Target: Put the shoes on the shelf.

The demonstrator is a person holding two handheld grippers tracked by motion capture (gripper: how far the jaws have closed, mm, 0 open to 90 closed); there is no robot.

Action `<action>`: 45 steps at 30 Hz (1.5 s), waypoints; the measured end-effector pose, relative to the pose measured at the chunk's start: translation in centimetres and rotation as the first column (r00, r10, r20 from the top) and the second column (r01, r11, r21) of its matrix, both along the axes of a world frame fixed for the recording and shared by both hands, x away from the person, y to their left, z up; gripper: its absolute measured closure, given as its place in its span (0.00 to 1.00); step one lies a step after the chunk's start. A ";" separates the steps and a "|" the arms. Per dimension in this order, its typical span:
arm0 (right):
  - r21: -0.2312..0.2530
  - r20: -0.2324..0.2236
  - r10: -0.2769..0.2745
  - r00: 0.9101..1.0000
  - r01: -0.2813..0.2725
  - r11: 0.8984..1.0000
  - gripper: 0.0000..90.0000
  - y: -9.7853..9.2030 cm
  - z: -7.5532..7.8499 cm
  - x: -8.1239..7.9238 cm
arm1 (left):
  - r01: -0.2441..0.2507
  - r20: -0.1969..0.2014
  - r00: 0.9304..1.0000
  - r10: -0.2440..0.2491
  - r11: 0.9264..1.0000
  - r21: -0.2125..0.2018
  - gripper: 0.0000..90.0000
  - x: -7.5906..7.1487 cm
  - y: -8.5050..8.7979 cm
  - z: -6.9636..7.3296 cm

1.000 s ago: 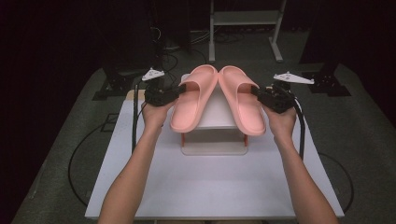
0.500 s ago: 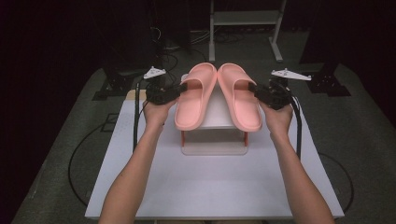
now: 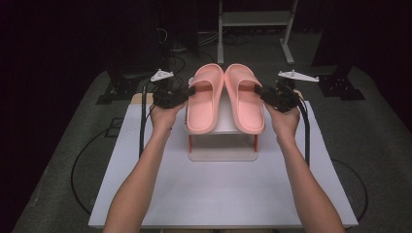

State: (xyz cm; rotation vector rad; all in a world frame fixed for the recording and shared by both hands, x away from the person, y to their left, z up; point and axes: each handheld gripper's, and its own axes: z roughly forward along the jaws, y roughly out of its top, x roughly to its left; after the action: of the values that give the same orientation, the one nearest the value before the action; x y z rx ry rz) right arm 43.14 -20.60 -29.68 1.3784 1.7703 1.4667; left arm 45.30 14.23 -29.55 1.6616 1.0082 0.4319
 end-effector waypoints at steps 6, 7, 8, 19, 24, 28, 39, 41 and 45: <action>-0.007 0.003 -0.004 1.000 0.004 1.000 0.74 0.5 0.1 0.2 | 0.003 -0.003 1.000 -0.003 1.000 0.004 0.77 0.3 -0.2 0.0; -0.002 0.003 -0.006 1.000 0.006 1.000 0.74 0.6 0.1 0.3 | 0.003 -0.003 1.000 -0.003 1.000 0.002 0.76 0.4 -0.3 0.0; 0.000 0.002 -0.007 1.000 0.007 1.000 0.74 0.6 0.1 0.4 | 0.004 -0.003 1.000 -0.004 1.000 0.002 0.76 0.4 -0.3 0.0; -0.007 -0.019 -0.033 0.999 0.033 0.999 0.73 1.3 -0.1 1.3 | -0.001 -0.017 1.000 0.001 1.000 0.014 0.76 0.9 -0.2 -0.3; -0.017 -0.036 -0.046 0.998 0.045 0.999 0.70 1.3 -0.4 1.6 | 0.008 -0.014 1.000 -0.008 1.000 0.008 0.76 0.9 -0.2 -0.3; -0.015 -0.037 -0.054 0.998 0.053 0.998 0.69 1.3 -0.6 1.7 | 0.009 -0.029 1.000 -0.009 1.000 0.005 0.75 1.0 0.0 -0.4; 0.021 -0.041 -0.078 0.996 0.079 0.997 0.70 0.8 -0.7 1.6 | -0.066 -0.033 0.997 0.066 0.998 -0.001 0.74 1.0 0.2 -0.3; 0.022 -0.039 -0.078 0.996 0.079 0.997 0.70 0.7 -0.7 1.6 | -0.089 -0.037 0.995 0.089 0.996 -0.007 0.74 1.0 0.1 -0.4; 0.028 -0.037 -0.069 0.997 0.070 0.997 0.70 0.9 -0.7 1.6 | -0.106 -0.044 0.993 0.105 0.994 -0.004 0.74 1.1 -0.4 -0.5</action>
State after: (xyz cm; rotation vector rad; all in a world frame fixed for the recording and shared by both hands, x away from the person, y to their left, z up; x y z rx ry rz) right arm 44.70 -19.72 -30.41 1.4742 1.7116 1.4452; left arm 46.40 13.87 -30.01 1.6233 1.1322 0.4634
